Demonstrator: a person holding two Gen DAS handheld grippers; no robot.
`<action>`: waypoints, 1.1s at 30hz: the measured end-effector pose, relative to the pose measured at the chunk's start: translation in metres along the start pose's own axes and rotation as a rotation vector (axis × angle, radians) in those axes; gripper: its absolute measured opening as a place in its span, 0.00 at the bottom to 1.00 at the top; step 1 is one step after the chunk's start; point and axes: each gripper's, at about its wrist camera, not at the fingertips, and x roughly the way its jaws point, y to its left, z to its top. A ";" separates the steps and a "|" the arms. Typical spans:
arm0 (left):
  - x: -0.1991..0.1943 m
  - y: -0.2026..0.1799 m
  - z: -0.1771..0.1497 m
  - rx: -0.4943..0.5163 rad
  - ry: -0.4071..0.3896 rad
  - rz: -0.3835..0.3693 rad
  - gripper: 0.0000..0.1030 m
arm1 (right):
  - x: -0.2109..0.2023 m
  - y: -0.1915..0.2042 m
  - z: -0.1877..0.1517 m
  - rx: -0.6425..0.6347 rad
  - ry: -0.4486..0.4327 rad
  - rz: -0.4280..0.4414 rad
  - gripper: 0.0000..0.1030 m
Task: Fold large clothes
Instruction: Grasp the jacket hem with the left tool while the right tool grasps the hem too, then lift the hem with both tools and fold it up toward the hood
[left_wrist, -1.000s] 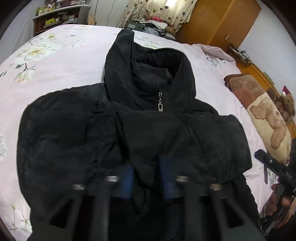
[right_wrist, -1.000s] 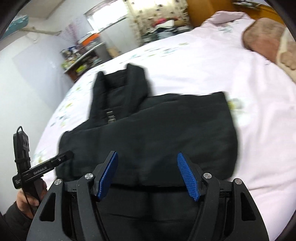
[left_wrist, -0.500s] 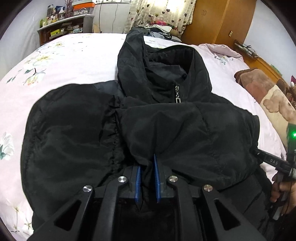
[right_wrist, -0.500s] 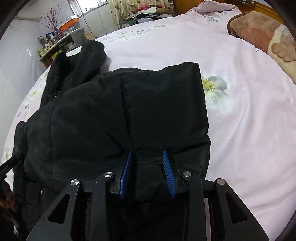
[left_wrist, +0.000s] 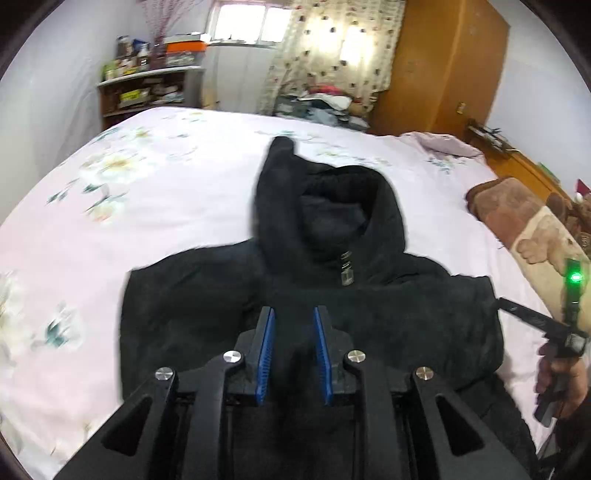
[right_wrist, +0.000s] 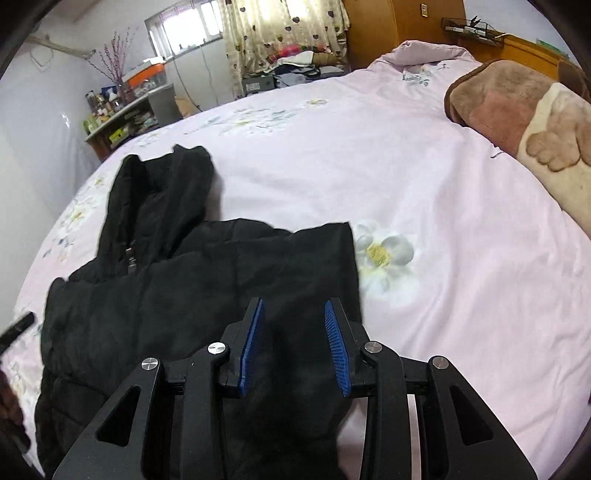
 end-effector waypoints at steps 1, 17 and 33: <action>0.009 -0.008 0.003 0.023 0.004 -0.012 0.22 | 0.008 0.001 0.003 -0.009 0.008 -0.002 0.33; 0.102 -0.002 -0.017 0.117 0.122 0.055 0.20 | 0.068 0.000 -0.001 -0.034 0.112 -0.058 0.33; 0.054 -0.001 -0.054 0.098 0.150 0.021 0.20 | 0.020 0.063 -0.059 -0.165 0.122 0.018 0.34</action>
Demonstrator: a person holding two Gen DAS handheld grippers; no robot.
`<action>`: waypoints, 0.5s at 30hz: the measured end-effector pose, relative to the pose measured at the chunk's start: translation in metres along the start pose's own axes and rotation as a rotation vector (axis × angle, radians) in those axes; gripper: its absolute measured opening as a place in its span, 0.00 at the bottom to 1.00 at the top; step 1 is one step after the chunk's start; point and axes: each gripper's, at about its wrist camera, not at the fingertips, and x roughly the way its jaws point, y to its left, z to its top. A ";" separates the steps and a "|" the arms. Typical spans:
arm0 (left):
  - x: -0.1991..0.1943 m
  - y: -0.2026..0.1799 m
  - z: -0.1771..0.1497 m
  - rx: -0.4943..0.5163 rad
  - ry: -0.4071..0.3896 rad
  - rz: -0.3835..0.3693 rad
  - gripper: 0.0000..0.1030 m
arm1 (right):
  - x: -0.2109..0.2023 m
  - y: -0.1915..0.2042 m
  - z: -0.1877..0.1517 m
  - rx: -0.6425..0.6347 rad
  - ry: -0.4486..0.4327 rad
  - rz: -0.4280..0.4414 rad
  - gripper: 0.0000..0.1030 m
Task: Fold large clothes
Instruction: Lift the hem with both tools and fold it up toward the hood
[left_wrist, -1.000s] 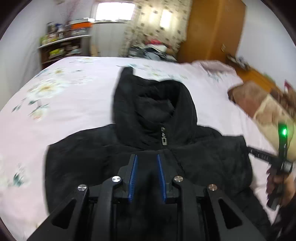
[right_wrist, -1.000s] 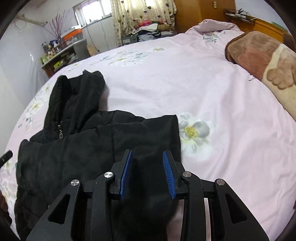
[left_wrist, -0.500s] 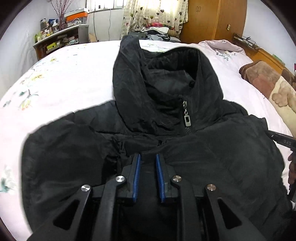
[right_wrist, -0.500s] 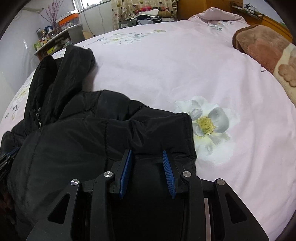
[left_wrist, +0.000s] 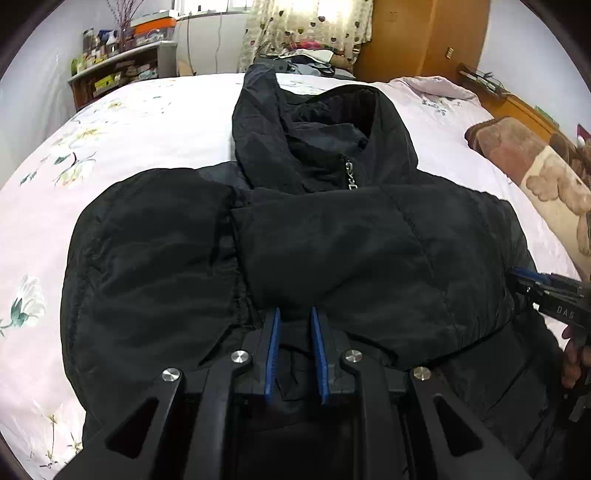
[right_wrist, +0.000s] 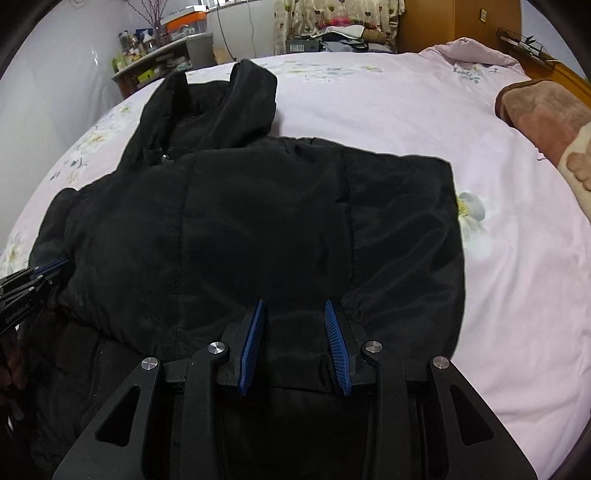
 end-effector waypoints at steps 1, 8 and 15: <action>-0.001 -0.002 0.000 0.007 0.002 0.001 0.20 | -0.001 0.001 0.000 0.001 0.004 0.003 0.35; -0.031 0.003 0.004 -0.006 -0.011 -0.005 0.20 | -0.029 0.004 0.003 0.015 -0.023 0.025 0.35; -0.060 0.008 0.045 -0.014 -0.069 -0.067 0.38 | -0.053 0.026 0.038 0.013 -0.084 0.109 0.42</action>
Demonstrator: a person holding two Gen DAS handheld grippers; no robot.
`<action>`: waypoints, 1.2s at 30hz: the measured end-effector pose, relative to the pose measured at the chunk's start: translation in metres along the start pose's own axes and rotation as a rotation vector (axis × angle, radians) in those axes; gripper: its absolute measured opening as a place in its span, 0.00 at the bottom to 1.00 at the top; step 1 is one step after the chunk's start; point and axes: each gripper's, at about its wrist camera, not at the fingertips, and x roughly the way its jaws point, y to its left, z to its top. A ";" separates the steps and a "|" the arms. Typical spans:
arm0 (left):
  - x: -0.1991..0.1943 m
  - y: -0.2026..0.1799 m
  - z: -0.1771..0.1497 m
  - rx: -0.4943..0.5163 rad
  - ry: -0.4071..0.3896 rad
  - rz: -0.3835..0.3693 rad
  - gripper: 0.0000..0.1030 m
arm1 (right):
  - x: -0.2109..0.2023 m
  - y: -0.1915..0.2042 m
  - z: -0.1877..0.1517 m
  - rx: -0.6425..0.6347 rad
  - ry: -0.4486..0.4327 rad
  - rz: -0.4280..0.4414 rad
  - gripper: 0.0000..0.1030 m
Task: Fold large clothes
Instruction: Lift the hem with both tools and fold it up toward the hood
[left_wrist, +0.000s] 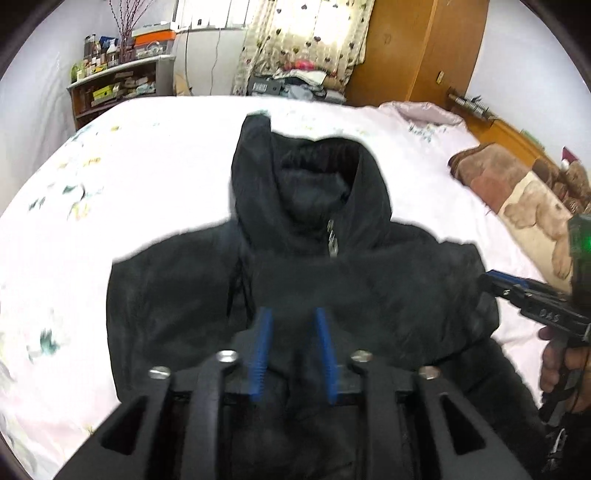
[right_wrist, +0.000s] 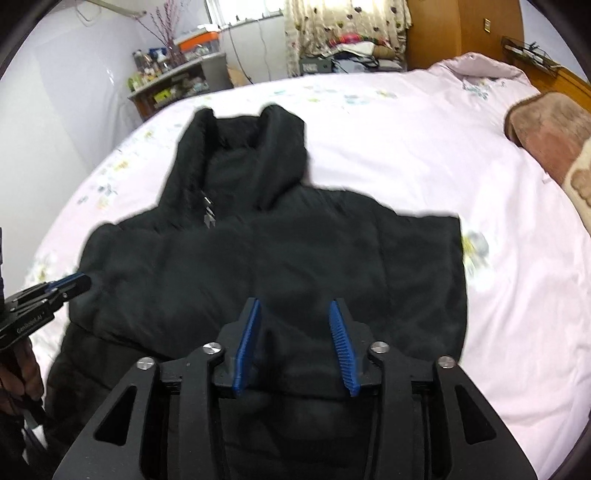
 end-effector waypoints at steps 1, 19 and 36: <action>-0.001 0.000 0.010 0.005 -0.012 -0.002 0.45 | 0.001 0.004 0.008 -0.003 -0.007 0.010 0.42; 0.133 0.053 0.158 -0.074 0.034 0.054 0.57 | 0.103 0.002 0.161 0.003 0.004 0.050 0.42; 0.153 0.058 0.150 -0.099 0.008 -0.022 0.02 | 0.150 -0.018 0.172 0.114 0.047 0.132 0.06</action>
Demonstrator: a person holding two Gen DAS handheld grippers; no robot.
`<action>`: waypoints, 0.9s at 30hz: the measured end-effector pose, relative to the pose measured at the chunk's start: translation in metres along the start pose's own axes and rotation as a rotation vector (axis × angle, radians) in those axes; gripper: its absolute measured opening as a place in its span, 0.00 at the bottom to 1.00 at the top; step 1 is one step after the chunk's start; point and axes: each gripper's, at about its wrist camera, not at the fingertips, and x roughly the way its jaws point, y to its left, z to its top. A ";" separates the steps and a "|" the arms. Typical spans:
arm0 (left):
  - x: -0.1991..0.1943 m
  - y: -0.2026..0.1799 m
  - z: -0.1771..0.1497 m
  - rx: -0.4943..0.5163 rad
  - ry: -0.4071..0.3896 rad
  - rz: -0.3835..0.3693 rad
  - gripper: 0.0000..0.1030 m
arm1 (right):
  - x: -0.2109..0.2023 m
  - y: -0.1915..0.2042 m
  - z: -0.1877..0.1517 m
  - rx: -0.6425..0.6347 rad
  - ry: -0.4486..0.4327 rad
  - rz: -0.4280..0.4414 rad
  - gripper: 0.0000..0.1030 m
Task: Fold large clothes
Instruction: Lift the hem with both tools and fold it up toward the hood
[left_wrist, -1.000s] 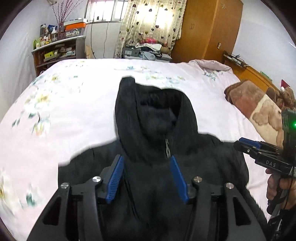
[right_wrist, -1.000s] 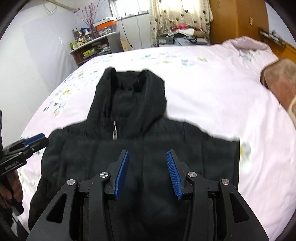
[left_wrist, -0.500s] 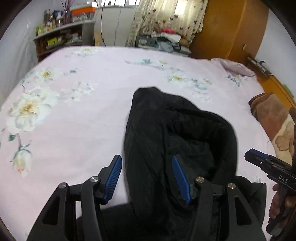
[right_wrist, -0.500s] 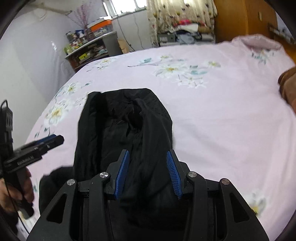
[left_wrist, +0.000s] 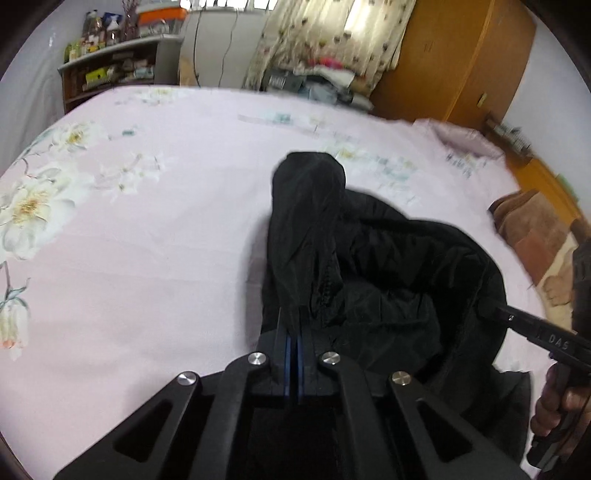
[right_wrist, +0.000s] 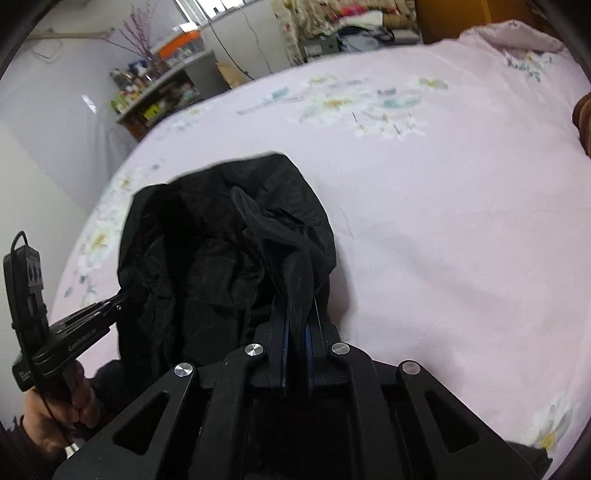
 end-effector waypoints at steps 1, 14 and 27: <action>-0.011 0.000 -0.001 0.000 -0.016 -0.006 0.01 | -0.009 0.002 -0.002 -0.002 -0.016 0.004 0.06; -0.154 -0.020 -0.071 0.035 -0.179 -0.111 0.01 | -0.139 0.017 -0.091 -0.012 -0.153 0.056 0.05; -0.179 0.013 -0.182 -0.027 -0.031 -0.051 0.02 | -0.153 -0.021 -0.222 0.101 0.006 0.059 0.05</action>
